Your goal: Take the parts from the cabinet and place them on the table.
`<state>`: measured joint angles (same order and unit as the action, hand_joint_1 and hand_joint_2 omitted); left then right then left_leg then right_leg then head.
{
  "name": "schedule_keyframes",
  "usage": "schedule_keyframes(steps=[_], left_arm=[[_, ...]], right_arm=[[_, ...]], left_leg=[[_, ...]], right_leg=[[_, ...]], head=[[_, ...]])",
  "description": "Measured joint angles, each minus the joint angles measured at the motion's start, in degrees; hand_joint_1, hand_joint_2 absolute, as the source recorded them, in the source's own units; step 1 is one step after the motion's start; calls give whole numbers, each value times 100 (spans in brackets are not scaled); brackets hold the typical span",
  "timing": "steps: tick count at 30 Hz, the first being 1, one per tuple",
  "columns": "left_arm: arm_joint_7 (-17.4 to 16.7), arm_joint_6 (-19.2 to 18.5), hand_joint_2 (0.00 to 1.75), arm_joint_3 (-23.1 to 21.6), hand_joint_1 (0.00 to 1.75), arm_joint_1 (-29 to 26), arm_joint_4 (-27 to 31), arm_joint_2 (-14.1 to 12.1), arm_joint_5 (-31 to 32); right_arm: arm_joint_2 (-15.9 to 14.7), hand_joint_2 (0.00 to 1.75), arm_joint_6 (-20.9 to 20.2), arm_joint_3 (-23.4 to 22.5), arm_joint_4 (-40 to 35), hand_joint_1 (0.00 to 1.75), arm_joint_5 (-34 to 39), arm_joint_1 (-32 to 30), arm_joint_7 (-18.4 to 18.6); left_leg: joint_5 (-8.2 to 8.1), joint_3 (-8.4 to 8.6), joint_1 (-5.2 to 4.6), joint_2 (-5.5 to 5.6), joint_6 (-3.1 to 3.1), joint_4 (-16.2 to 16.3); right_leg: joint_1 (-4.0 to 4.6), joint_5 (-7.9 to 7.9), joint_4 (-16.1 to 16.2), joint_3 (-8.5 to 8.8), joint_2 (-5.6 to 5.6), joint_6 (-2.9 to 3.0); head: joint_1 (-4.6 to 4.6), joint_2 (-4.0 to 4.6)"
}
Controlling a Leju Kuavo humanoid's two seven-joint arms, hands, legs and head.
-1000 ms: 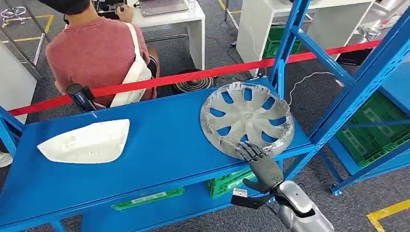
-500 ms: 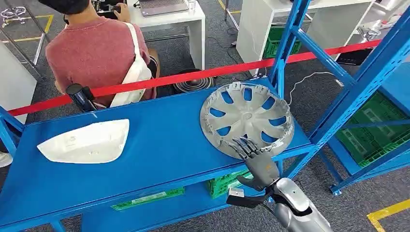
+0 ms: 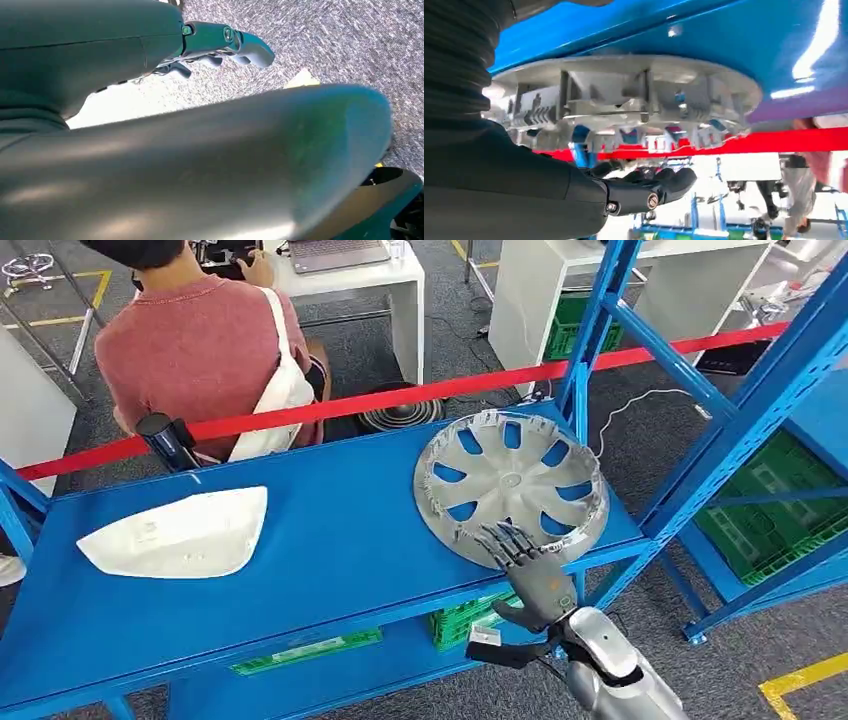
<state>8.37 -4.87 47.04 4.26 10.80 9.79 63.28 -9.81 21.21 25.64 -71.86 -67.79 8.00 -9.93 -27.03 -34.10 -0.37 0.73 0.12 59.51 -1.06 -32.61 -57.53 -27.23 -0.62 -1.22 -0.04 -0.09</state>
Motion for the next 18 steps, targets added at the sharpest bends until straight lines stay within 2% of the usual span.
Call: schedule_keyframes(steps=[6, 9, 12, 18], left_arm=[[-18, -40, 0, 31, 0, -4, 0, 2, 13], [-20, -46, 0, 48, 0, -4, 0, 4, 63], [-22, -55, 0, 48, 0, -6, 0, 7, 105], [-33, -92, 0, 48, 0, -4, 0, 17, 120]], right_arm=[[48, 175, 375, -136, 598, 0, -246, 202, 73], [90, 175, 703, -204, 821, 0, -467, 323, 121], [107, 175, 956, -230, 902, 0, -828, 345, 329], [127, 175, 967, -267, 954, 0, -965, 336, 427]], left_leg=[[0, -1, -1, -1, 0, 0], [0, 0, -1, 0, 0, 0], [0, 0, 0, -1, 0, 0], [0, 0, 0, -3, 0, 0]], right_leg=[[0, 1, 0, 0, 1, 0], [0, 1, 0, 1, 0, -1], [0, 1, 0, 0, 1, -1], [0, 0, 0, -2, 1, 0]], head=[[0, 0], [0, 0], [0, 0], [0, 0]])
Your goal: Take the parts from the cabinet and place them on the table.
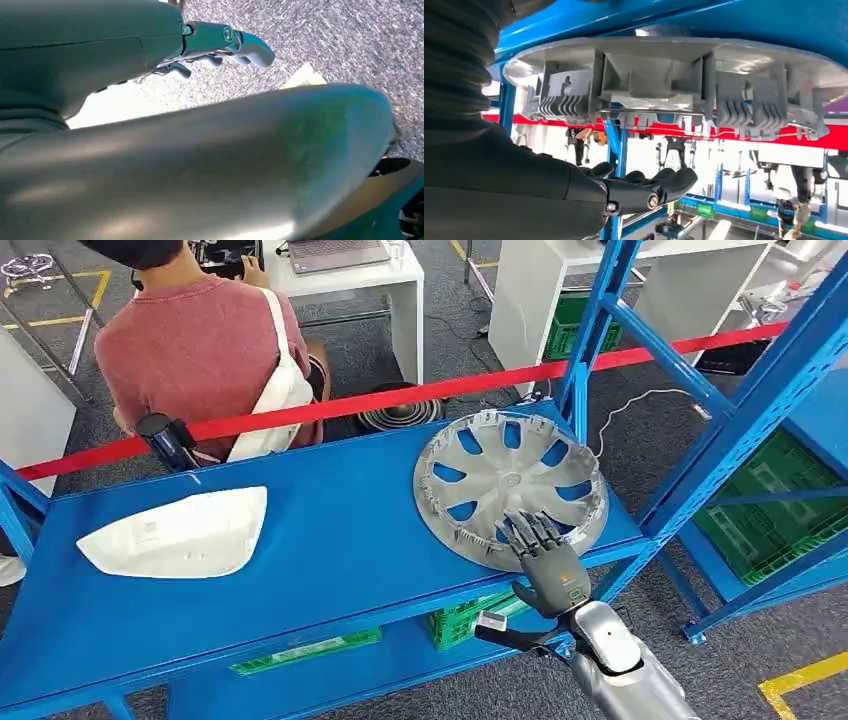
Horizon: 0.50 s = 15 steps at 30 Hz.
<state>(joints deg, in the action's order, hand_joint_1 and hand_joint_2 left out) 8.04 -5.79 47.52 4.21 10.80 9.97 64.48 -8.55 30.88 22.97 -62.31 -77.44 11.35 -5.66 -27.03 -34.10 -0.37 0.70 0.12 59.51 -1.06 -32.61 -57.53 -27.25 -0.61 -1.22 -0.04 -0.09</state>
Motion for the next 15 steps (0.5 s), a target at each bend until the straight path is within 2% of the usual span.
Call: schedule_keyframes(steps=[15], left_arm=[[-15, -24, 0, 0, 0, 1, 0, 2, 70]], right_arm=[[20, 175, 0, -42, 33, 0, -2, -49, -15]], left_leg=[[0, 0, 0, 1, 0, 0]], right_leg=[[-1, 1, 0, 0, 1, -2]], head=[[0, 0]])
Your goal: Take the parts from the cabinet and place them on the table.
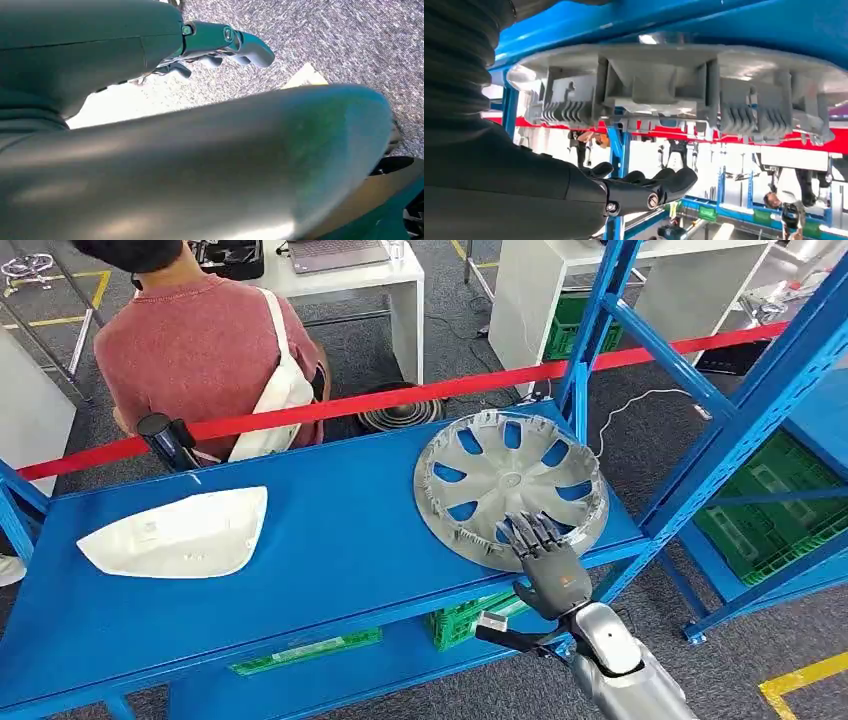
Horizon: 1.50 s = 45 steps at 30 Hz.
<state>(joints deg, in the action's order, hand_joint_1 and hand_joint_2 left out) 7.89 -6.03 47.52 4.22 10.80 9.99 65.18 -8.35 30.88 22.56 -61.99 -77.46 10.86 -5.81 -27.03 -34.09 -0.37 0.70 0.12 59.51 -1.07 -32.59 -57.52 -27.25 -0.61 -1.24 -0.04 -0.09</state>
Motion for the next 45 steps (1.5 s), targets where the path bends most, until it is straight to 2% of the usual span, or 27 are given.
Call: schedule_keyframes(steps=[5, 6, 7, 15, 19, 38, 41, 45], left_arm=[[-33, -35, 0, 0, 0, 1, 0, 2, 7], [-35, -37, 0, 0, 0, 1, 0, 2, 7], [-35, -42, 0, 0, 0, 0, 0, 2, 7], [-22, -50, 0, 55, 0, -3, -2, 4, -15], [-13, -48, 0, 92, 0, -10, -2, 7, -22], [28, -81, 0, 197, 0, -22, -7, 17, -94], [33, -81, 0, 199, 0, -22, -7, 17, -79], [33, -81, 0, 223, 0, -19, -7, 13, -79]], right_arm=[[2, 175, -26, -11, 0, 0, -68, -101, 70], [4, 175, -28, -11, 0, 63, -81, -113, 81], [4, 175, -28, -13, 0, 175, -85, -126, 83], [9, 175, -208, -63, -17, 175, -133, -169, 20], [26, 175, -210, -68, -17, 175, -118, -142, -37], [33, 175, -221, -92, -66, 175, -74, -158, -63], [33, 175, -440, -125, -129, 175, 688, -173, -484], [33, 175, -1299, -155, -650, 175, 2202, -412, -1170]], left_leg=[[0, -1, 0, -1, 0, 0], [0, -1, 0, -1, 0, 0], [0, -1, 0, 0, 0, 0], [0, 0, 0, -1, 0, 0], [-4, 15, 2, -32, -2, -1], [4, 19, 1, -29, 7, -2], [4, 19, 2, -30, 7, -2], [3, 18, 0, -30, 6, -2]], right_leg=[[0, -1, 0, -1, 0, 1], [0, -1, 0, -2, 0, 1], [0, -1, 0, -1, 0, 1], [1, -1, 0, 1, 1, 1], [3, 0, 1, 2, 27, 0], [1, 8, 3, 10, 17, -2], [1, 8, 3, 10, 17, -2], [0, 8, 3, 8, 18, -2]], head=[[0, 0], [0, 0], [0, 0], [0, 0], [0, 0], [0, 0], [0, 0], [2, 0]])
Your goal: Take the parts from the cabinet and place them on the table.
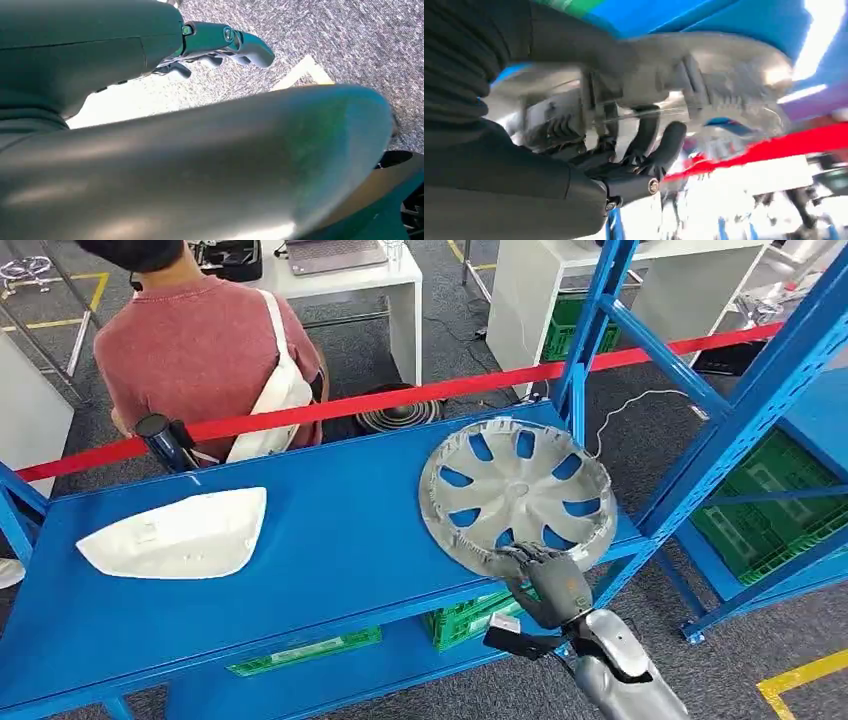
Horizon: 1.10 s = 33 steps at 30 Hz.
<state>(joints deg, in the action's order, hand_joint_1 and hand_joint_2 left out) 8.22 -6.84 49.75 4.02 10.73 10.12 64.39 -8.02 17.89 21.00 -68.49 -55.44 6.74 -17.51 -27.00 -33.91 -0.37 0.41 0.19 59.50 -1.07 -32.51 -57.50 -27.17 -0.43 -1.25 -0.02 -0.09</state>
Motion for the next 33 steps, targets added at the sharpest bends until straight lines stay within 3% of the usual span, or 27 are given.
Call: schedule_keyframes(steps=[4, 8, 13, 14, 23, 33], left_arm=[[-4, 2, 0, 20, 0, 1, 0, -9, 0], [-24, 7, 0, 22, 0, 19, 0, -24, 20], [-33, 11, 0, 35, 0, 36, 0, -28, 48], [-33, 11, 0, 41, 0, 39, 0, -28, 48], [0, 24, 0, 118, 0, 39, 0, -28, 9], [-15, 31, 0, 162, 0, 39, 0, -28, 9]], right_arm=[[-2, 175, -655, 28, -745, 175, 813, -374, -251], [-26, 175, -1048, 37, -1410, 175, 1272, -594, -351], [-109, 175, -1177, 48, -2049, 175, 1404, -845, -375], [-136, 175, -1175, 48, -2131, 0, 1408, -904, -378], [-234, 175, -1057, 44, -2292, 0, 1150, -913, -209], [-240, 175, -536, 114, -1835, 0, 46, -608, 438]], left_leg=[[-1, -6, -1, 13, 0, 0], [-5, -7, 0, 9, -6, -1], [-6, -7, 0, 10, -5, -1], [-6, -7, 0, 10, -5, -1], [-5, -6, 0, 5, -5, -1], [-6, -8, 0, 10, -5, -1]], right_leg=[[0, -5, 0, -1, -6, 5], [1, -7, 0, -5, -5, 3], [-1, -9, 0, -5, -5, 3], [-1, -10, 1, -5, -5, 2], [0, -8, 1, -4, -4, 1], [0, -8, 1, -2, -5, 1]], head=[[-2, 0], [-2, 0], [-2, 0], [-2, 0], [-2, 0], [-2, 0]])
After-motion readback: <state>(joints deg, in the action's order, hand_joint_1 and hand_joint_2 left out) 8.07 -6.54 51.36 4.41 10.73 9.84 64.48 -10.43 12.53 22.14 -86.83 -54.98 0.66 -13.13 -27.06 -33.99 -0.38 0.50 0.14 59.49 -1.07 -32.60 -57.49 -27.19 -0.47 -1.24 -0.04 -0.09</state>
